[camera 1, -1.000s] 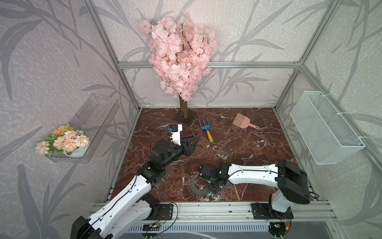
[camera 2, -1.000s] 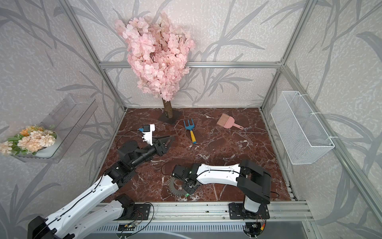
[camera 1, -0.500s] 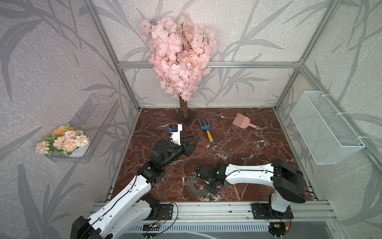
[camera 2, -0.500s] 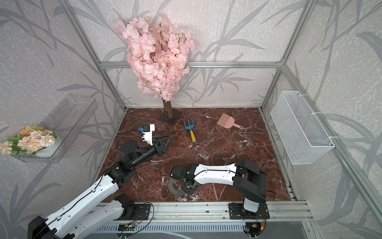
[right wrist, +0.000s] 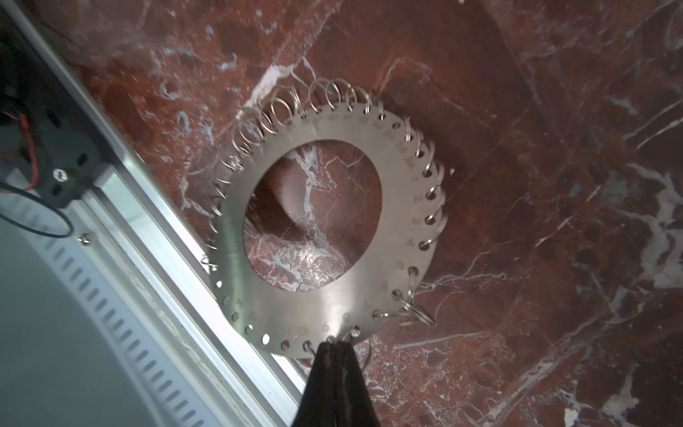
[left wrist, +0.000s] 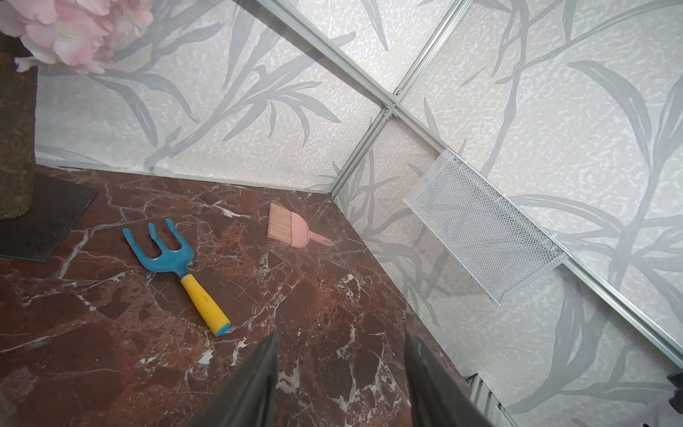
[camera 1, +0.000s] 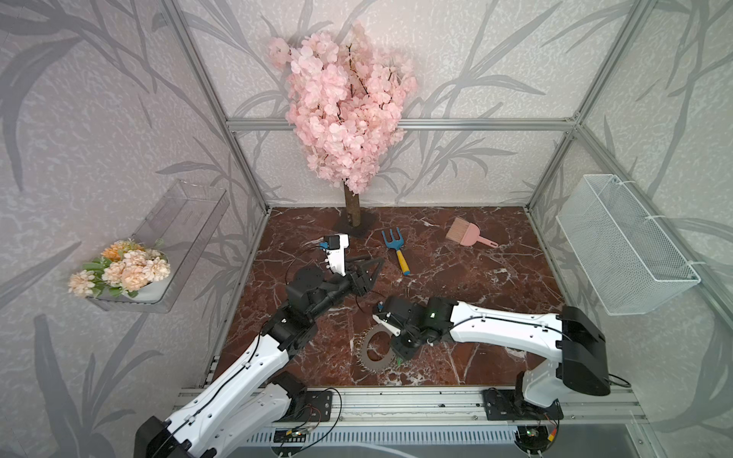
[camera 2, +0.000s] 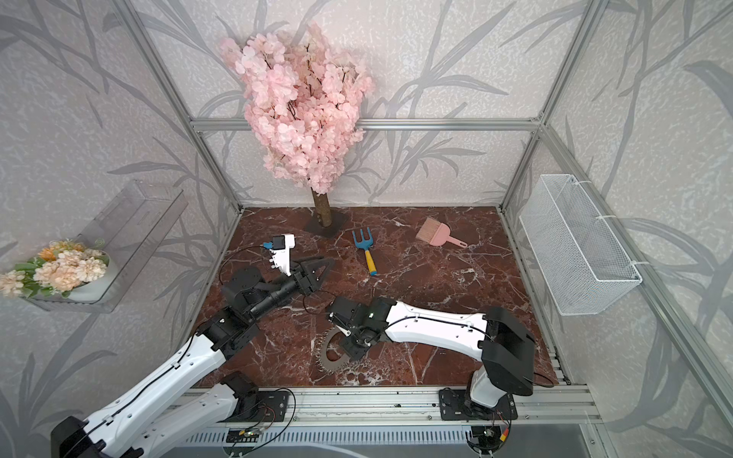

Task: Attach keys to a key ring
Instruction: Pick up the keyring from the center of the board.

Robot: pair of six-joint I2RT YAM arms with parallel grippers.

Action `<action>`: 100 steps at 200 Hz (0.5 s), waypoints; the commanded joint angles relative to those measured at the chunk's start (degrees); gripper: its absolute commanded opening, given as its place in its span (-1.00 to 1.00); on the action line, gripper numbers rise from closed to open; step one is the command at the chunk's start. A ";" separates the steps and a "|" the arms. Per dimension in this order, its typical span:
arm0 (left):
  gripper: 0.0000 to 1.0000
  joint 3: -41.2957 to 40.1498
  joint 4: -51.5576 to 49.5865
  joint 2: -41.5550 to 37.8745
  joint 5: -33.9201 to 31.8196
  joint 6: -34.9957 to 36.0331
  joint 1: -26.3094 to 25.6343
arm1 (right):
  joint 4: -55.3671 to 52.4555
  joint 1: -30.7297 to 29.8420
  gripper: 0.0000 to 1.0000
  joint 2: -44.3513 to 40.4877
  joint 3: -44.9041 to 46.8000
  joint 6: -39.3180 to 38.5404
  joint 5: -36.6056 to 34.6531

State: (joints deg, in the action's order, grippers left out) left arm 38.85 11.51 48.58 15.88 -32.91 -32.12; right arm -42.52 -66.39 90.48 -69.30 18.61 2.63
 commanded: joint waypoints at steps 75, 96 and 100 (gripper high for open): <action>0.29 6.60 -3.65 -1.73 0.37 9.65 0.37 | 0.31 11.38 -1.00 -7.70 -12.23 6.44 11.21; 0.32 8.39 -5.75 -1.64 -0.25 13.33 0.30 | -0.09 15.43 -1.00 -6.95 -15.91 9.94 13.95; 0.32 8.85 -6.21 -1.58 -0.49 13.98 0.24 | -0.13 16.57 -1.00 -6.78 -16.49 10.53 14.41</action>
State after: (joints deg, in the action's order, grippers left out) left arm 44.31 7.92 47.66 15.92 -24.95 -32.08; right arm -42.76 -54.08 84.55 -81.34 24.45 12.80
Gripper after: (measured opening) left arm 0.657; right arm 0.071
